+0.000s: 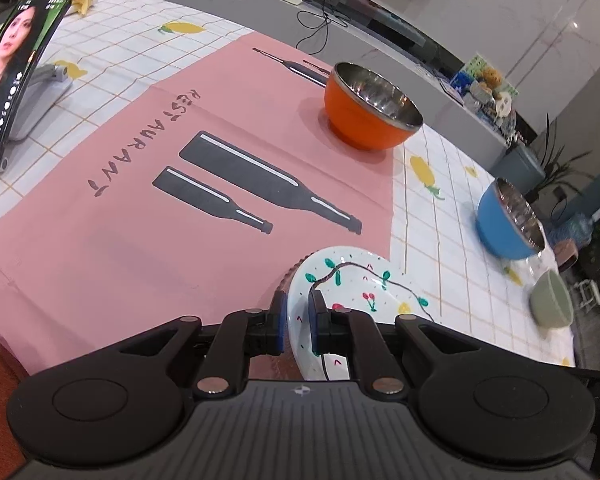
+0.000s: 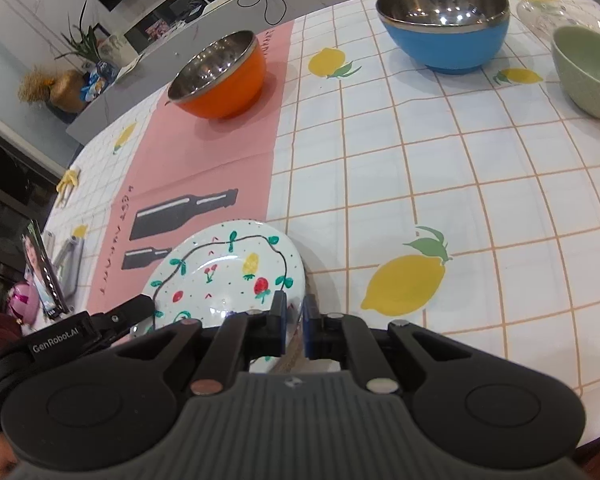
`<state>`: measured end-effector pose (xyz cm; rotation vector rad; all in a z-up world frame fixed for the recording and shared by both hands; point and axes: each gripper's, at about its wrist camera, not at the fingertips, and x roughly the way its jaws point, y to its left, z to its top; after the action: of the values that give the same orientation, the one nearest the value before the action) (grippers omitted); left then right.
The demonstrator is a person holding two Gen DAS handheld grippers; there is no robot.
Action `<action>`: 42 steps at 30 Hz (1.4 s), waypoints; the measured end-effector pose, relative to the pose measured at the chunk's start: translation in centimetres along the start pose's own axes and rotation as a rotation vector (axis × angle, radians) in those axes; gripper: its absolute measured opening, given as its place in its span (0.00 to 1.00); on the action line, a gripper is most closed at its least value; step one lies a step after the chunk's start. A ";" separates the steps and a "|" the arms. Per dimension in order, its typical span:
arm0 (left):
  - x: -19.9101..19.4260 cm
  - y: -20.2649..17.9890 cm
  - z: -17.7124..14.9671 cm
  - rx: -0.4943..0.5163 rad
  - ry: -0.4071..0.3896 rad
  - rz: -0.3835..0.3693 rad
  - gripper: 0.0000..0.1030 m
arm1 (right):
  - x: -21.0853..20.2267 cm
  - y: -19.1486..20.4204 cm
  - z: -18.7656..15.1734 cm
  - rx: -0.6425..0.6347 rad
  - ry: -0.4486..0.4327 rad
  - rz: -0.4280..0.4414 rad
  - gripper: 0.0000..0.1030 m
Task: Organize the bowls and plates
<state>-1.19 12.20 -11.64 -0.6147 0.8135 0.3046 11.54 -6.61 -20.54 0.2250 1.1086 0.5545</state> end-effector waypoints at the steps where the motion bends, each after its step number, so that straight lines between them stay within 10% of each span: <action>1: 0.0 -0.2 -0.1 0.014 -0.003 0.006 0.12 | 0.1 0.0 -0.1 -0.007 0.001 -0.008 0.05; 21: -0.3 -1.3 -0.1 0.189 -0.078 0.060 0.20 | -0.2 -0.2 -0.5 0.004 -0.031 0.000 0.09; 27: 0.1 -0.2 0.3 0.119 -0.021 0.043 0.32 | 0.2 -1.0 -0.7 0.065 0.009 0.028 0.25; 42: 1.0 0.3 0.2 0.072 0.028 0.027 0.14 | 1.5 -2.1 -0.9 0.177 0.067 0.105 0.09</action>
<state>-0.56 12.60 -12.40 -0.5418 0.8568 0.2909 11.95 -7.69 -23.06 0.4234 1.2175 0.5607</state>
